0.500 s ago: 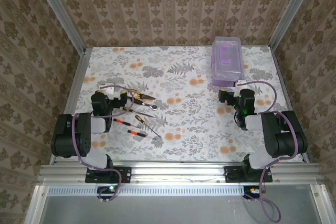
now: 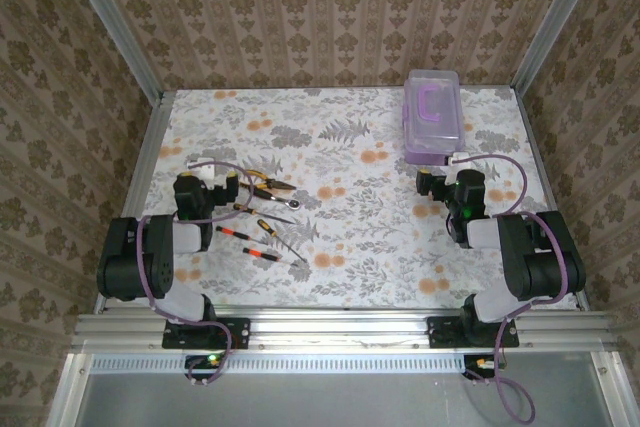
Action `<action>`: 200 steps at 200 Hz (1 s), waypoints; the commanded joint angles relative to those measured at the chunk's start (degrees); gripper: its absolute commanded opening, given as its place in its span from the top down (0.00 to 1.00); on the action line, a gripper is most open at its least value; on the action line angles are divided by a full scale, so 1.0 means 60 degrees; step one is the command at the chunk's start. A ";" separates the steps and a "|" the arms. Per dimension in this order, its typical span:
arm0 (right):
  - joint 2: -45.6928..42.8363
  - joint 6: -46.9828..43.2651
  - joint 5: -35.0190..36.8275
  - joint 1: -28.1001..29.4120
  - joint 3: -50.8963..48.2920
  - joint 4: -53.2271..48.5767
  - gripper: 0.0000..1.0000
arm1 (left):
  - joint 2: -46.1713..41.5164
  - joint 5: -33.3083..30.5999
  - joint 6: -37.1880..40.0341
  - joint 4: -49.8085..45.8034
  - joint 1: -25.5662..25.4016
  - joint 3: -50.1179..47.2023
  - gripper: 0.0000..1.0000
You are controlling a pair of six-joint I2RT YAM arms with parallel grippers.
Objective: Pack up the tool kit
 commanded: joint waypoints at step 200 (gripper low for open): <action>-0.3257 -0.0049 0.0764 -0.0020 0.0857 -0.3675 0.00 | -0.3309 -0.2501 -0.0654 -0.5083 -0.0764 0.1862 0.00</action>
